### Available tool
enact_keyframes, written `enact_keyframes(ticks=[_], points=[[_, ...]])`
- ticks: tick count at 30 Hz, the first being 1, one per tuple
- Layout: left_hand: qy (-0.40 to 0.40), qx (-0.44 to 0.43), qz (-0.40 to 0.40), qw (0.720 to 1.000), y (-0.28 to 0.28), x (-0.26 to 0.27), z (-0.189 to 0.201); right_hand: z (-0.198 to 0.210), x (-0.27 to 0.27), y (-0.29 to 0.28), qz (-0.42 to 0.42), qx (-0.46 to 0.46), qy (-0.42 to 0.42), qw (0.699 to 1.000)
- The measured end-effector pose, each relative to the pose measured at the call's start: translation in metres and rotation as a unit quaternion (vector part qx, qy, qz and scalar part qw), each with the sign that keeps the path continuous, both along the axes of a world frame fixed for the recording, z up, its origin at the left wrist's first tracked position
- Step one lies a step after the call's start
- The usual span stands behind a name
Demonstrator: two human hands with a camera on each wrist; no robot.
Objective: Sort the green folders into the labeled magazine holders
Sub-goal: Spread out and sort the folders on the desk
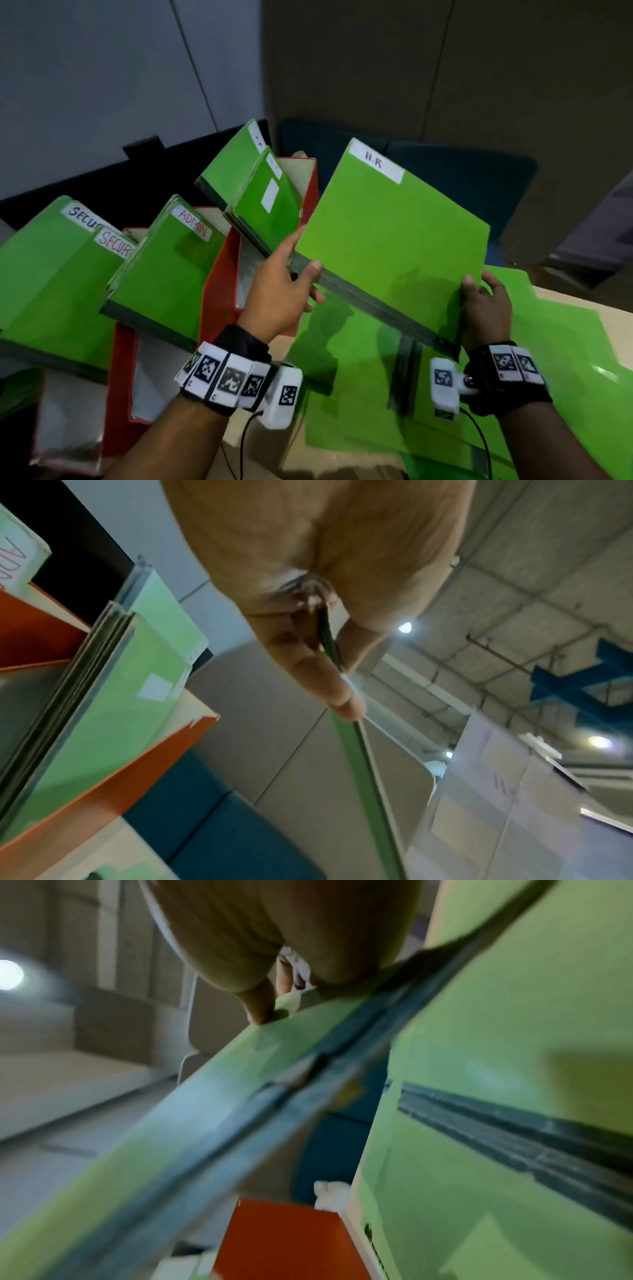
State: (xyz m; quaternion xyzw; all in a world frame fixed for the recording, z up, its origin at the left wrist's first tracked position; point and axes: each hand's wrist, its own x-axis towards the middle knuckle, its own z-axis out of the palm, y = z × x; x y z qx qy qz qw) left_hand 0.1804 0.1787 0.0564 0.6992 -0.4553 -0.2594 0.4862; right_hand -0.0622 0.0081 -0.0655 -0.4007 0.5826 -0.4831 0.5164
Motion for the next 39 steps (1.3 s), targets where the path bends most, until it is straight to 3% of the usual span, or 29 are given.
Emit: enact_keyframes(ticks=[4,9,14,19,29,39], points=[[-0.048,-0.079,0.072,0.993,0.017,0.023,0.029,0.012,0.077,0.004,0.117,-0.057,0.071,0.989],[-0.146,-0.174,0.115,0.967,0.031,0.066,0.07,0.044,0.187,0.016,0.308,-0.158,0.129,0.929],[-0.21,-0.153,0.157,0.953,0.033,0.111,0.096,0.075,0.261,0.043,0.414,-0.211,0.119,0.878],[-0.243,-0.092,0.174,0.95,0.015,0.142,0.087,0.074,0.304,0.062,0.465,-0.264,0.077,0.841],[-0.2,0.05,0.113,0.972,-0.06,0.182,0.017,0.038,0.345,0.039,0.427,-0.186,0.13,0.875],[-0.268,0.107,0.135,0.948,-0.089,0.203,-0.012,0.009,0.368,0.027,0.425,-0.133,0.149,0.883]])
